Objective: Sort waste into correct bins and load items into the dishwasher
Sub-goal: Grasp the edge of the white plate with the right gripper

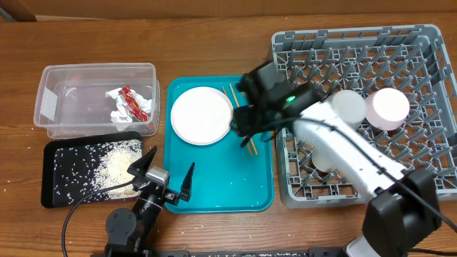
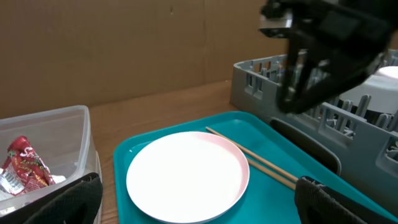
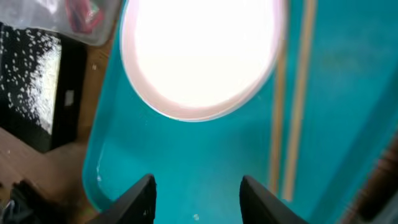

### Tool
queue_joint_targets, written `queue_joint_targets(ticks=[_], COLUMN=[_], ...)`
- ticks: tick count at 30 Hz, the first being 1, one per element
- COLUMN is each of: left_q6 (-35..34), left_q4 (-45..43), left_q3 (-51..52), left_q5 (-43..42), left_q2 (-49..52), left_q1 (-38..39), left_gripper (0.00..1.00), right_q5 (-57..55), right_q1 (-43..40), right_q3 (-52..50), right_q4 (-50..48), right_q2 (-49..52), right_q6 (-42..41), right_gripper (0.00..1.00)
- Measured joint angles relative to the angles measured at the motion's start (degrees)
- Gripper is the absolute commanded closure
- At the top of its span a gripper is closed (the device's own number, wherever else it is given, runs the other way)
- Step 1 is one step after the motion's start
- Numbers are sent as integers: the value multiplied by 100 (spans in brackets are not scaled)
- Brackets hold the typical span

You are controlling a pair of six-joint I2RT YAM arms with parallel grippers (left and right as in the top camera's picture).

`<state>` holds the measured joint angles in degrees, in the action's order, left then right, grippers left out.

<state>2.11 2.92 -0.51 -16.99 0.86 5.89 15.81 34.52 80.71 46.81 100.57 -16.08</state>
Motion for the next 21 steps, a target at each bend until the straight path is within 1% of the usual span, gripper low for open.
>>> queue_joint_targets(ticks=[1, 3, 4, 5, 6, 9, 10, 12, 13, 15, 16, 18, 21], left_q6=[0, 0, 0, 0, 0, 0, 0, 0, 0, 0, 0, 0, 0], left_q4=[0, -2, 0, 0, -2, 0, -2, -2, -2, -2, -2, -2, -2], left_q3=[0, 0, 0, 0, 0, 0, 0, 0, 0, 0, 0, 0, 0], left_q5=[0, 2, 2, 2, 0, 0, 2, 0, 0, 2, 2, 2, 0], left_q2=[0, 0, 0, 0, 0, 0, 0, 0, 0, 0, 0, 0, 0], left_q1=[0, 0, 0, 0, 0, 0, 0, 0, 0, 0, 0, 0, 0], left_gripper=[0, 0, 0, 0, 0, 0, 0, 0, 0, 0, 0, 0, 0], right_q5=[-289, -448, -538, -588, -649, -675, -673, -643, -621, -557, -549, -529, -455], right_q1=[275, 422, 437, 422, 389, 358, 358, 361, 361, 361, 363, 361, 363], right_q3=[-11, -20, -22, -22, -22, -48, -63, -66, -66, -66, -66, -63, -66], right_q4=[-387, -551, -750, -813, -828, -894, -955, -1110, -1150, -1158, -1137, -1084, -955], right_q2=[105, 284, 483, 616, 916, 1434, 1554, 1676, 1692, 1698, 1703, 1703, 1703], right_q6=[-415, -831, -1233, -1436, -1867, -2559, -2763, -3073, -3180, -3445, -3571, -3694, -3729], right_gripper=[54, 52, 52, 51, 50, 49, 51, 67, 79, 94, 96, 96, 96])
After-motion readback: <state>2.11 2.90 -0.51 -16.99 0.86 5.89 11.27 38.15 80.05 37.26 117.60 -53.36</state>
